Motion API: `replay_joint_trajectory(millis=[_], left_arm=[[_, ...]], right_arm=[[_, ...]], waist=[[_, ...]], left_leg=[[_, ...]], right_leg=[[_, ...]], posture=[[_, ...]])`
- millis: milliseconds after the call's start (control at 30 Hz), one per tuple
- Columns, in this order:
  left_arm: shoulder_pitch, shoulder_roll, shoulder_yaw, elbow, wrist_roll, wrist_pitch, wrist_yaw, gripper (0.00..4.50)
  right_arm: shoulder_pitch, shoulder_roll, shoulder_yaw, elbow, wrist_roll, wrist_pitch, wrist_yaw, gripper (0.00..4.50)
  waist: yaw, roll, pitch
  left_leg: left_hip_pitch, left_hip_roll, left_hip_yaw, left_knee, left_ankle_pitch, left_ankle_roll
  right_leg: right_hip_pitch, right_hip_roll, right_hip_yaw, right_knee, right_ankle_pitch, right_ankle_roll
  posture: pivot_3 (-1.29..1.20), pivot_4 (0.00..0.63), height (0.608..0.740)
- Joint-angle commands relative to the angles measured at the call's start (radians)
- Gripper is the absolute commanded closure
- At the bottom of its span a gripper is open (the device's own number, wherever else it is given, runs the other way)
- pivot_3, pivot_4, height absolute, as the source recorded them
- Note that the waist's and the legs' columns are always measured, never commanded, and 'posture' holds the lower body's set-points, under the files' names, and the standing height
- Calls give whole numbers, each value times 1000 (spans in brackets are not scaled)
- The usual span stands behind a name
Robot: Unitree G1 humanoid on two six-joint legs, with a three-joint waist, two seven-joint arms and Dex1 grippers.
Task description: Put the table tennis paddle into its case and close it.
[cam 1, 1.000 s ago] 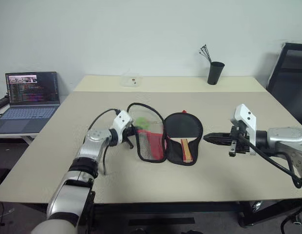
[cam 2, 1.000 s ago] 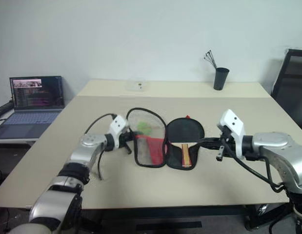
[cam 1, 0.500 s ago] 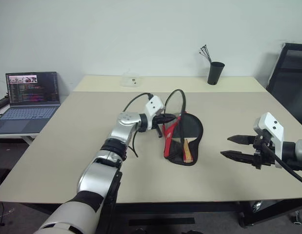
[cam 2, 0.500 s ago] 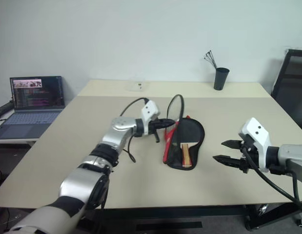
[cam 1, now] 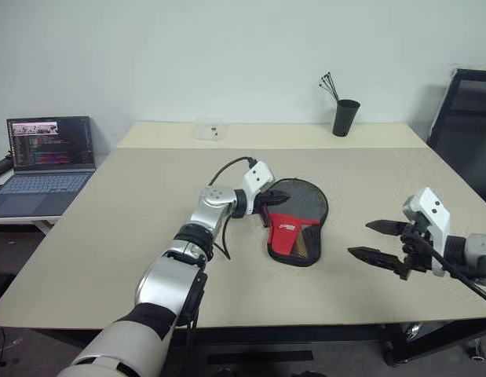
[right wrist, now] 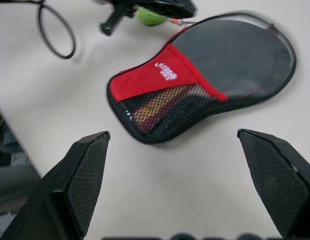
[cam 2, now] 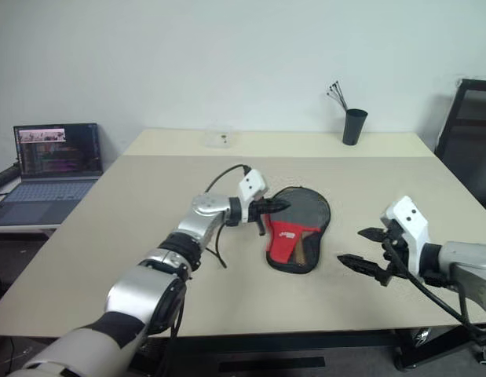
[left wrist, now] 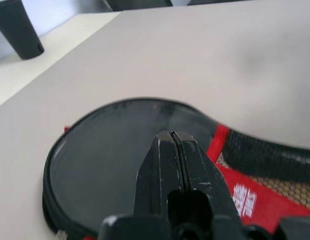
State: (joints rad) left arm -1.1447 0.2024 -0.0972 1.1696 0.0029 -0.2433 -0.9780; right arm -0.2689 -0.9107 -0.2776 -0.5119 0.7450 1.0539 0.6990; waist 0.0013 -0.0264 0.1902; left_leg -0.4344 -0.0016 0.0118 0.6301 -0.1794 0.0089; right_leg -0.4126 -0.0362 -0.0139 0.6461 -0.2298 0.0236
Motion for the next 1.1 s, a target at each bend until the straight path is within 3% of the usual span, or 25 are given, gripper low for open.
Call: replay_joint_trajectory(millis=[33, 267, 400, 600, 1100], left_arm=[[17, 40, 40, -84, -37, 1, -34, 4500], [158, 150, 100, -321, -146, 107, -166, 4500], [318, 259, 144, -652, -292, 341, -280, 4500], [444, 351, 171, -939, -382, 531, -251, 4500], [478, 378, 171, -1066, -413, 609, -148, 4500]], right_arm=[[-96, 60, 29, 56, -16, -10, -70, 13], [-177, 213, 94, 154, -28, 30, -173, 13], [-206, 300, 133, 255, -88, 2, -243, 13], [-273, 402, 124, 403, -141, -23, -313, 13], [-321, 494, 259, 630, -324, -179, -269, 13]], waist=[[-3, 0, 0], [-4, 0, 0], [-4, 0, 0], [-1, 0, 0], [-4, 0, 0]], left_leg=[[0, 0, 0, 0, 0, 0], [0, 2, -1, -1, 0, 0], [0, 1, -1, 0, 0, 0], [1, 1, -1, 1, 0, 0], [2, 1, -1, 1, 0, 0]], right_leg=[[0, 0, 0, 0, 0, 0], [0, 0, 1, 1, 1, -2], [0, 0, 2, 1, 3, -4], [0, -1, 1, 2, 3, -5], [2, 0, 2, 2, 0, -1]], posture=[[0, 150, 740], [0, 150, 740], [0, 150, 740], [0, 150, 740], [0, 150, 740]])
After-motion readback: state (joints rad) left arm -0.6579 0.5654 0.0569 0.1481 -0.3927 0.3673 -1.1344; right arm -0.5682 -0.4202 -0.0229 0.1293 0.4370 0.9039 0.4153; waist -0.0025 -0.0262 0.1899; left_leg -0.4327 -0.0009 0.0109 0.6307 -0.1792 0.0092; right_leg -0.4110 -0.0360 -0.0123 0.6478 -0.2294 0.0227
